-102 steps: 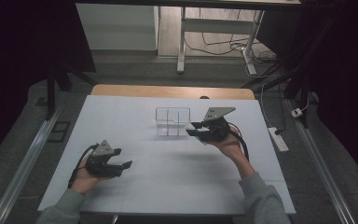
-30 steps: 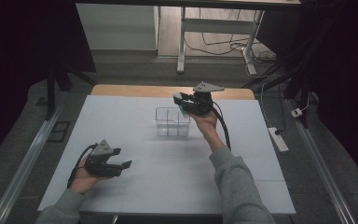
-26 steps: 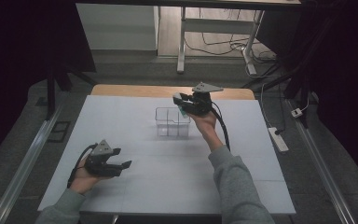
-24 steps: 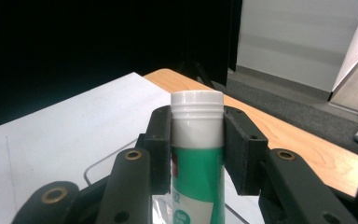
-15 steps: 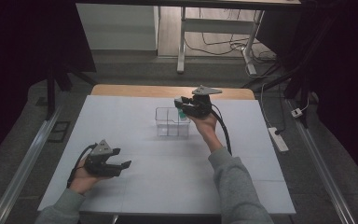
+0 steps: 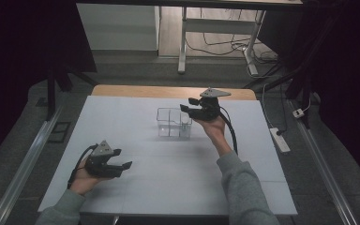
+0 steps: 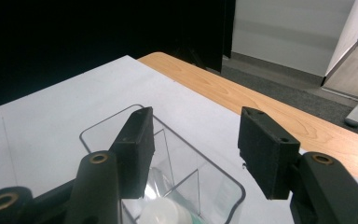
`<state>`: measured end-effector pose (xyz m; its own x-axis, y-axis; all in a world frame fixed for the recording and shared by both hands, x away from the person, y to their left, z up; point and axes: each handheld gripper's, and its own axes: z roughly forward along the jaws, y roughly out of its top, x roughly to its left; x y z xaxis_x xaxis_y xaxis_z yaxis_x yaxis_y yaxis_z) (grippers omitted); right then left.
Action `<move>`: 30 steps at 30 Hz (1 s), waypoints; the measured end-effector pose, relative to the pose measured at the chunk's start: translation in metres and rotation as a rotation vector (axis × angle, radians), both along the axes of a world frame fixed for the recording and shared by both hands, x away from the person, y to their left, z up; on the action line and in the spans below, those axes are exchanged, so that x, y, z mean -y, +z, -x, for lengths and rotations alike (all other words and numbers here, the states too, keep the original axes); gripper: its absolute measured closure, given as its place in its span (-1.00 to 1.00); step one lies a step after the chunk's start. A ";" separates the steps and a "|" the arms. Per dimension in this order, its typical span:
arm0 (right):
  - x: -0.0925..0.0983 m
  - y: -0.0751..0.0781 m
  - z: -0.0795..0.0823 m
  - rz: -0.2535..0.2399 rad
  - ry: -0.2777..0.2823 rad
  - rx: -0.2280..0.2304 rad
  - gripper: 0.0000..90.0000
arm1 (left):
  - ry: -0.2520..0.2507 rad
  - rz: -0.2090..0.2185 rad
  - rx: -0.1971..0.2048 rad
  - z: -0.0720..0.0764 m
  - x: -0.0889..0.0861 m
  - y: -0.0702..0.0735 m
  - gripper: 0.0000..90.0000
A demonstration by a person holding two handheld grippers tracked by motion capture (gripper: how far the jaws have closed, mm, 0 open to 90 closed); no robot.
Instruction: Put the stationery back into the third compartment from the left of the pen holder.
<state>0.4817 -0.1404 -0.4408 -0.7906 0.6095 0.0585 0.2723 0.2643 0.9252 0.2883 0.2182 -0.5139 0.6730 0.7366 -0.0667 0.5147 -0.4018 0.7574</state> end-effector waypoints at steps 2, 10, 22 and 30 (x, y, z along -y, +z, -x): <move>0.002 0.000 0.001 0.005 0.011 -0.002 0.00 | 0.000 0.000 0.000 0.000 0.000 0.000 -0.34; 0.009 0.000 0.010 0.017 0.034 -0.013 -0.01 | 0.002 0.003 0.001 0.000 -0.001 0.000 -0.34; 0.037 -0.006 0.036 0.042 0.040 -0.017 -0.02 | 0.010 0.005 0.003 0.000 -0.003 0.001 -0.34; 0.070 -0.011 0.063 0.068 0.020 -0.033 -0.03 | 0.012 0.005 0.003 0.001 -0.002 0.001 -0.34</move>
